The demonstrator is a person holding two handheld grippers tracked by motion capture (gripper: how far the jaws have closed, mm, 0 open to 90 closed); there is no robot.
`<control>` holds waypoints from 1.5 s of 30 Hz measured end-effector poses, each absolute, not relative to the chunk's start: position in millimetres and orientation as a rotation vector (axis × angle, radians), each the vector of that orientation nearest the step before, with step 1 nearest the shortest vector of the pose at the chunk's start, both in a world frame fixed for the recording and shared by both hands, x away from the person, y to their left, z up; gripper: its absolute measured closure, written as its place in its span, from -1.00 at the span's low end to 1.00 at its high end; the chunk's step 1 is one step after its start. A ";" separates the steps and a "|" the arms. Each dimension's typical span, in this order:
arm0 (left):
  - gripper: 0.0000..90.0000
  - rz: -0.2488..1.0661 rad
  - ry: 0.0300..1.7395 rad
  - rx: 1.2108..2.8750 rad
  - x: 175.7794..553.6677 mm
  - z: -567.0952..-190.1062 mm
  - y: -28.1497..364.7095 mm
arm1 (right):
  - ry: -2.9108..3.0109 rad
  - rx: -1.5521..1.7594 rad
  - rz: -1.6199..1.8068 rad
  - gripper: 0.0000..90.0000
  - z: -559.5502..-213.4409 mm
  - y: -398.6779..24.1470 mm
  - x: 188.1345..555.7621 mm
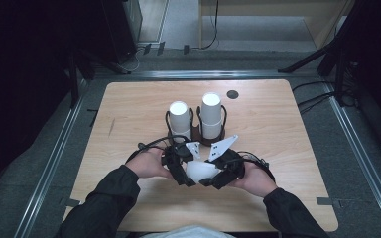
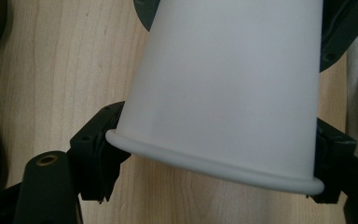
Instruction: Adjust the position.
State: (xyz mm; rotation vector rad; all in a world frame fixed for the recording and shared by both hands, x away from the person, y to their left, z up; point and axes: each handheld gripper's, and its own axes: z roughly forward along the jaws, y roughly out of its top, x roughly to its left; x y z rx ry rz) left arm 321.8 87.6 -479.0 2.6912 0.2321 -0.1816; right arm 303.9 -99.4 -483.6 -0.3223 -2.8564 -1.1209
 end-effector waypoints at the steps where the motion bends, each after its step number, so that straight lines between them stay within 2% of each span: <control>1: -0.53 -0.178 0.230 2.692 322.0 -478.9 87.8 | -2.858 -0.325 -1.125 -0.31 -483.5 -99.2 303.7; 9: -0.57 -0.187 0.237 2.654 323.6 -478.6 91.2 | -2.859 -0.319 -1.138 -0.30 -480.3 -100.2 304.1; 12: -0.75 -0.170 0.271 2.616 326.3 -477.3 94.3 | -2.845 -0.323 -1.157 -0.31 -478.3 -103.1 304.8; 15: -0.82 -0.157 0.296 2.588 327.4 -475.7 96.3 | -2.835 -0.331 -1.186 -0.31 -476.4 -106.7 306.7; 23: -0.83 -0.171 0.254 2.540 325.2 -471.1 99.8 | -2.773 -0.371 -1.255 -0.32 -470.9 -117.5 311.2; 34: -0.83 -0.183 0.347 2.420 324.3 -467.7 113.4 | -2.704 -0.394 -1.354 -0.32 -459.1 -135.0 316.9; 39: -0.83 -0.149 0.356 2.391 318.8 -466.7 118.7 | -2.675 -0.398 -1.386 -0.32 -452.6 -142.5 319.2; 45: -0.83 -0.163 0.412 2.284 313.7 -462.8 125.5 | -2.627 -0.353 -1.434 -0.32 -445.8 -144.1 321.1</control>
